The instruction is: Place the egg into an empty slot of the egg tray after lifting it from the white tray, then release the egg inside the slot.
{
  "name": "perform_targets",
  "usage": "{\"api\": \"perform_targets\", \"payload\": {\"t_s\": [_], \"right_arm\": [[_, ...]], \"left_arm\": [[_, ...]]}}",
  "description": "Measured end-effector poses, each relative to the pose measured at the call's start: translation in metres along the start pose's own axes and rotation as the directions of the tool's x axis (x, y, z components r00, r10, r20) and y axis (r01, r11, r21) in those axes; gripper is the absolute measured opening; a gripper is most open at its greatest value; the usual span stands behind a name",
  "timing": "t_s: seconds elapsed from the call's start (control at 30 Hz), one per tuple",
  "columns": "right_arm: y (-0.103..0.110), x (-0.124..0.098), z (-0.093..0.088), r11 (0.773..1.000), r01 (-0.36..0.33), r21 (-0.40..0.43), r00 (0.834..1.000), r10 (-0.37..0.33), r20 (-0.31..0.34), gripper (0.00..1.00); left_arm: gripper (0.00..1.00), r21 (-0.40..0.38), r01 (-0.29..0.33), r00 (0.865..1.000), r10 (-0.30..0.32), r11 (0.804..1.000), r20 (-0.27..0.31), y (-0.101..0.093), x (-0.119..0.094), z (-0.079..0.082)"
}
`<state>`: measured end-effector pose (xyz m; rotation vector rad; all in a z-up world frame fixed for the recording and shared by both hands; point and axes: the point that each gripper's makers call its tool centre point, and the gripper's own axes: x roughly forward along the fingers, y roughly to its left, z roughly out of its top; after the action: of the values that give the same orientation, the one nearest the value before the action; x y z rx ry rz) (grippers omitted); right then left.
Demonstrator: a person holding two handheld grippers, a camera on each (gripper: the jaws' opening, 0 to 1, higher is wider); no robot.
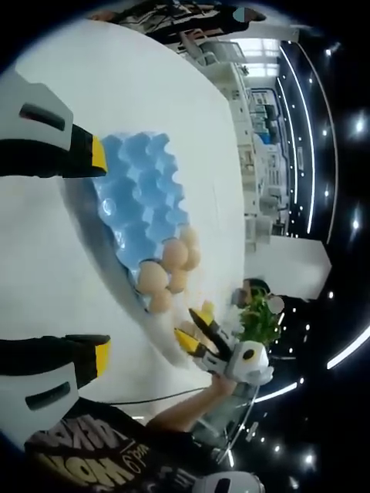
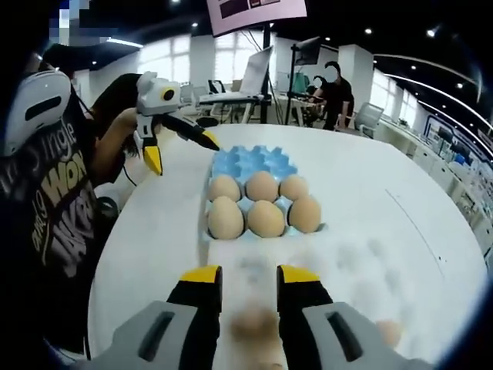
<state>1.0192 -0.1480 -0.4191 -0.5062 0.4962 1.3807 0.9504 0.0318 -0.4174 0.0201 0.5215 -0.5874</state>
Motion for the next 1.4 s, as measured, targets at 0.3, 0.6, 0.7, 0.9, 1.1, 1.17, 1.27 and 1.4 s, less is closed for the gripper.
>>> {"api": "perform_targets", "payload": {"t_s": [0.3,0.6,0.7,0.9,1.1,1.17,1.27,1.4], "right_arm": [[0.004,-0.005,-0.007,1.0,0.003,-0.005,1.0,-0.003,-0.015,0.29],[0.001,-0.012,-0.019,1.0,0.014,-0.012,0.997,-0.014,-0.07,0.29],[0.0,-0.015,-0.022,1.0,0.013,-0.015,0.996,-0.014,-0.086,0.29],[-0.003,-0.019,-0.028,1.0,0.006,-0.007,0.995,-0.007,-0.099,0.29],[-0.008,-0.018,-0.033,0.998,-0.017,0.056,0.991,0.024,-0.129,0.29],[-0.008,-0.019,-0.033,0.998,-0.026,0.064,0.99,0.034,-0.134,0.29],[-0.008,-0.019,-0.034,0.997,-0.036,0.069,0.989,0.045,-0.139,0.29],[-0.007,-0.019,-0.034,0.997,-0.043,0.06,0.988,0.051,-0.148,0.29]], "left_arm": [[0.85,0.0,0.0,1.0,0.0,1.0,-0.005,0.001,0.001,-0.001],[0.85,-0.003,-0.002,1.0,0.002,1.0,-0.003,0.003,0.0,-0.002],[0.85,-0.005,-0.005,1.0,0.005,1.0,-0.003,0.004,0.0,-0.003],[0.85,-0.005,-0.003,1.0,0.003,1.0,-0.002,0.004,0.0,-0.004],[0.85,-0.006,0.0,1.0,-0.001,1.0,-0.007,0.003,0.003,-0.005],[0.85,-0.007,-0.001,1.0,0.001,1.0,-0.009,0.003,0.002,-0.005],[0.85,-0.009,-0.013,1.0,0.013,1.0,-0.011,0.005,-0.001,-0.005],[0.85,-0.018,-0.031,0.999,0.03,0.999,-0.011,0.009,-0.003,-0.005]]}}
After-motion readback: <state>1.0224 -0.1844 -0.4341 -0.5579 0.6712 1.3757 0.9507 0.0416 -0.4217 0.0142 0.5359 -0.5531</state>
